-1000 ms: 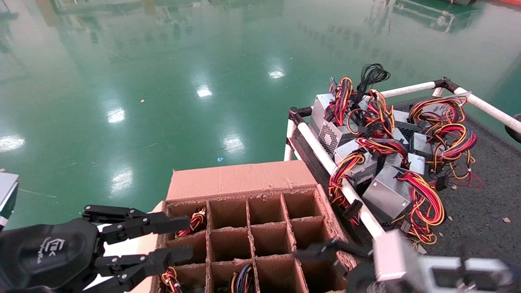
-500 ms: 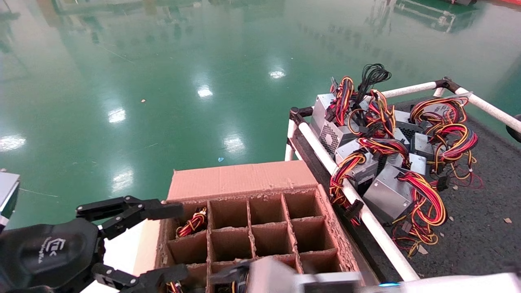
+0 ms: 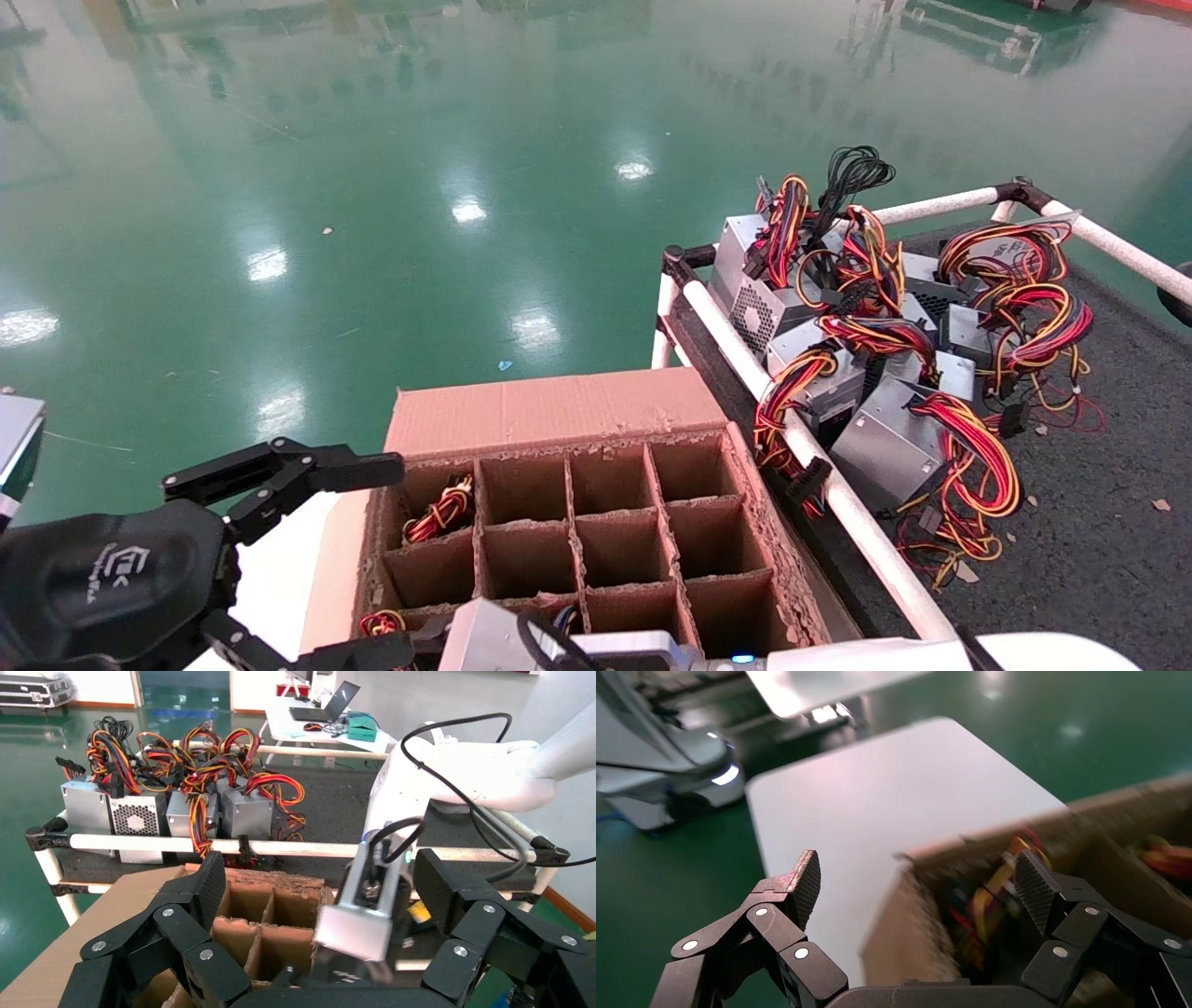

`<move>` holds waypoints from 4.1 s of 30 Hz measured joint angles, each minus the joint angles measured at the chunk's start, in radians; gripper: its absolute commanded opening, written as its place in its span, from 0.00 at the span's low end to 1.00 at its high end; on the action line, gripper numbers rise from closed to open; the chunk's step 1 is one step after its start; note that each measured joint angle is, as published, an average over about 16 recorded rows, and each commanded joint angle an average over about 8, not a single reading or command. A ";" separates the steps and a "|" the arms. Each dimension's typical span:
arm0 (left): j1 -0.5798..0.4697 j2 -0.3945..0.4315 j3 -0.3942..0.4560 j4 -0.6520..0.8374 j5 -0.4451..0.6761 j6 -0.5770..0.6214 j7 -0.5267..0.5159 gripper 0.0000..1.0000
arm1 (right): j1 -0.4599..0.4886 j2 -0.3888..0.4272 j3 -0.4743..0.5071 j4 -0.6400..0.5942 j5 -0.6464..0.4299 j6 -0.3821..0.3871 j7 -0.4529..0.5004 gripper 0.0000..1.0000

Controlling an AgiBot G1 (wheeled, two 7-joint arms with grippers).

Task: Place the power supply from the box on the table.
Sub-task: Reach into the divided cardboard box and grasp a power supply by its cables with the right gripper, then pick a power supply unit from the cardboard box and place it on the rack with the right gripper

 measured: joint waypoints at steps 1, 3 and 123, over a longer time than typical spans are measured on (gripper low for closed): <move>0.000 0.000 0.000 0.000 0.000 0.000 0.000 1.00 | 0.000 -0.003 -0.003 0.000 -0.015 0.012 0.010 0.99; 0.000 0.000 0.000 0.000 0.000 0.000 0.000 1.00 | -0.001 -0.010 -0.010 0.000 -0.043 0.036 0.030 0.79; 0.000 0.000 0.000 0.000 0.000 0.000 0.000 1.00 | 0.593 0.340 0.349 -0.190 0.298 -0.071 1.100 0.00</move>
